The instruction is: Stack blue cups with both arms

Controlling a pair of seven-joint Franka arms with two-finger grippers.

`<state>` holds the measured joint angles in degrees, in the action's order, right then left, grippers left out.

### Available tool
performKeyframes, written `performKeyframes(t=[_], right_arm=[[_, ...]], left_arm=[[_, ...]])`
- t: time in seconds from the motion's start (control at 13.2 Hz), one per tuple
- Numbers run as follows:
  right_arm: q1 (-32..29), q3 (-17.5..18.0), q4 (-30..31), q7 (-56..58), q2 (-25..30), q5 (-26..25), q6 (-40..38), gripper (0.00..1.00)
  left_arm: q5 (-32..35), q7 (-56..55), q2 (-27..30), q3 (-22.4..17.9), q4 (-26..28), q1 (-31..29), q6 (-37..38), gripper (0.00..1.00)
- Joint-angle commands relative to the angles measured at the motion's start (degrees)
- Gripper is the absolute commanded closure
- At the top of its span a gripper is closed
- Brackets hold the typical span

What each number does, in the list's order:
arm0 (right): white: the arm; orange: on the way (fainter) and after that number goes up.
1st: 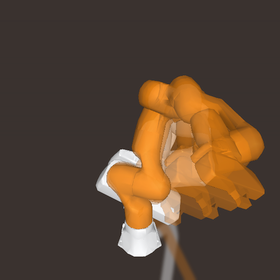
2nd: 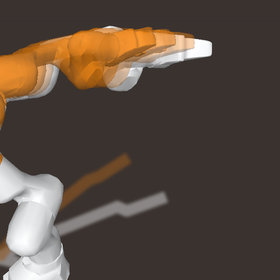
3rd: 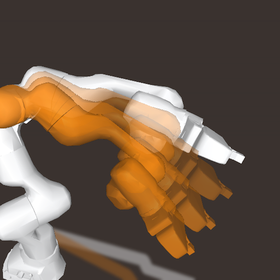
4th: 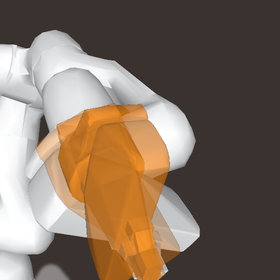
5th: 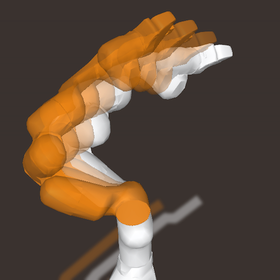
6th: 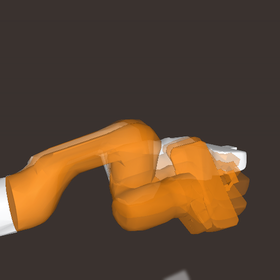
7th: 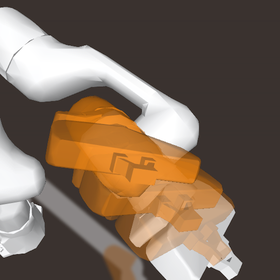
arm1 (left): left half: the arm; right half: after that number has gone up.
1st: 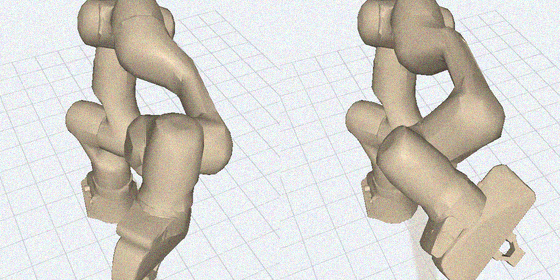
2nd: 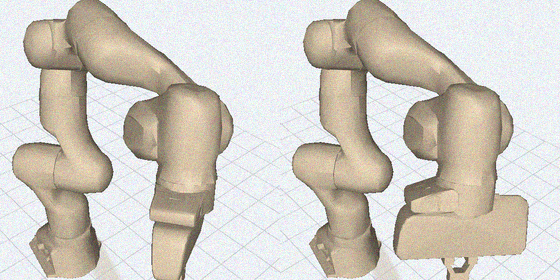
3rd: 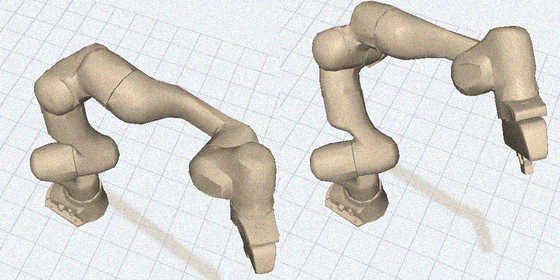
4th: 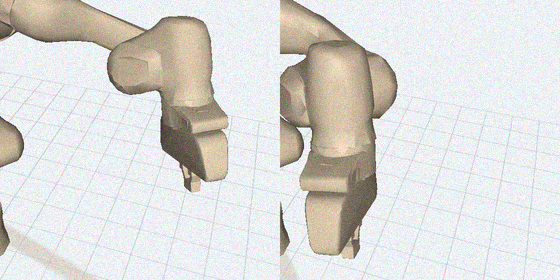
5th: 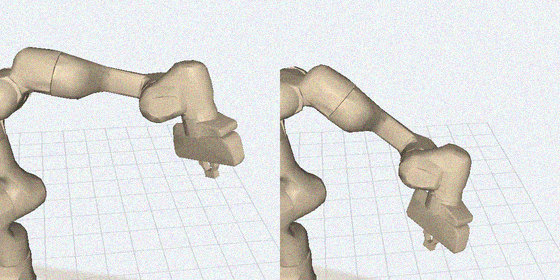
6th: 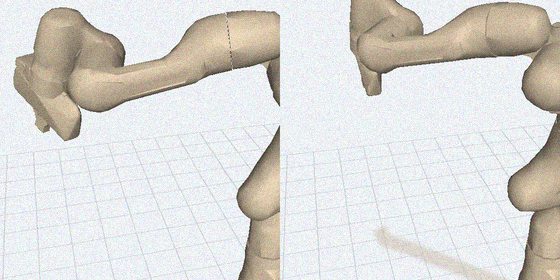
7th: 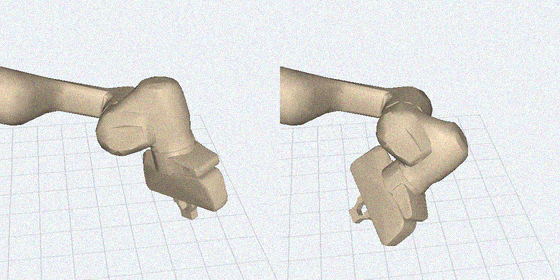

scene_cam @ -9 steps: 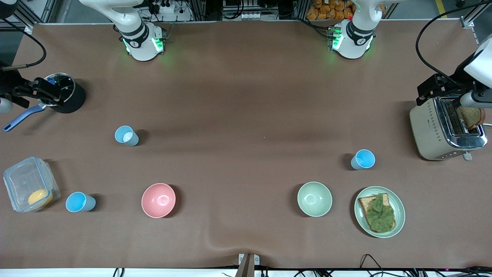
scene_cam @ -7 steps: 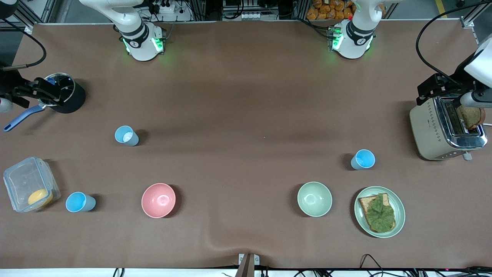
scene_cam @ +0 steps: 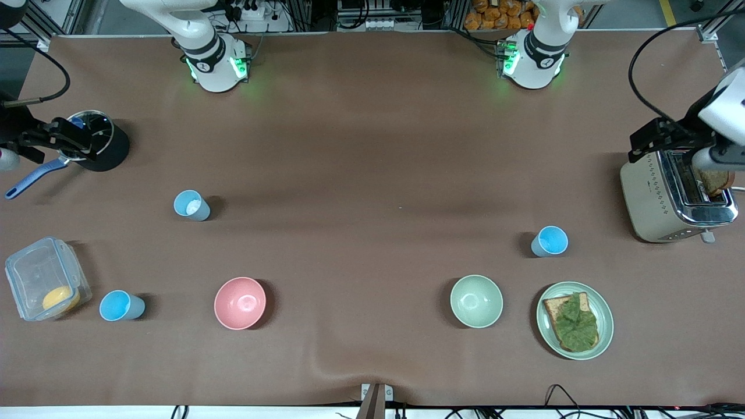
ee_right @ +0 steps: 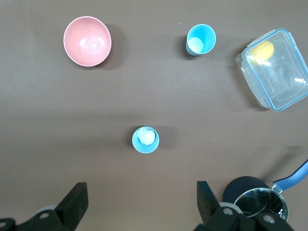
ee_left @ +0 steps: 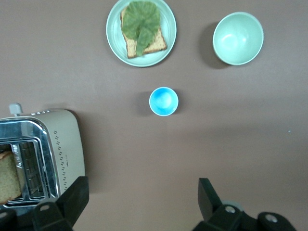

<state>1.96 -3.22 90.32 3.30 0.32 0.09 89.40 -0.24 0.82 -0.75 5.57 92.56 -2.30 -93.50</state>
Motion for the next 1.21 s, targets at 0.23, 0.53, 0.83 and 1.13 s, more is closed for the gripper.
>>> performKeyframes(t=[0.23, 0.53, 0.83, 1.13], right_arm=[[0.5, -0.4, 0.4, 0.2, 0.3, -0.8, 0.0, 0.0], [0.5, -0.3, 0.3, 0.1, -0.1, -0.6, 0.2, 0.0], [0.3, -0.3, 0.3, 0.6, -2.5, -0.3, 0.2, 0.0], [1.5, -0.3, -0.1, 0.7, -7.5, -0.3, 0.0, 0.0]], left_arm=[[0.5, 1.5, -2.7, 0.1, 6.6, -1.0, -9.2, 0.0], [0.3, 1.5, -3.0, 0.1, 14.5, -1.1, -18.5, 0.0], [0.7, 1.0, -7.9, 0.5, 15.7, -0.9, -22.6, 0.0], [1.0, 0.9, -12.2, 0.5, 15.8, -1.0, -25.5, 0.0]])
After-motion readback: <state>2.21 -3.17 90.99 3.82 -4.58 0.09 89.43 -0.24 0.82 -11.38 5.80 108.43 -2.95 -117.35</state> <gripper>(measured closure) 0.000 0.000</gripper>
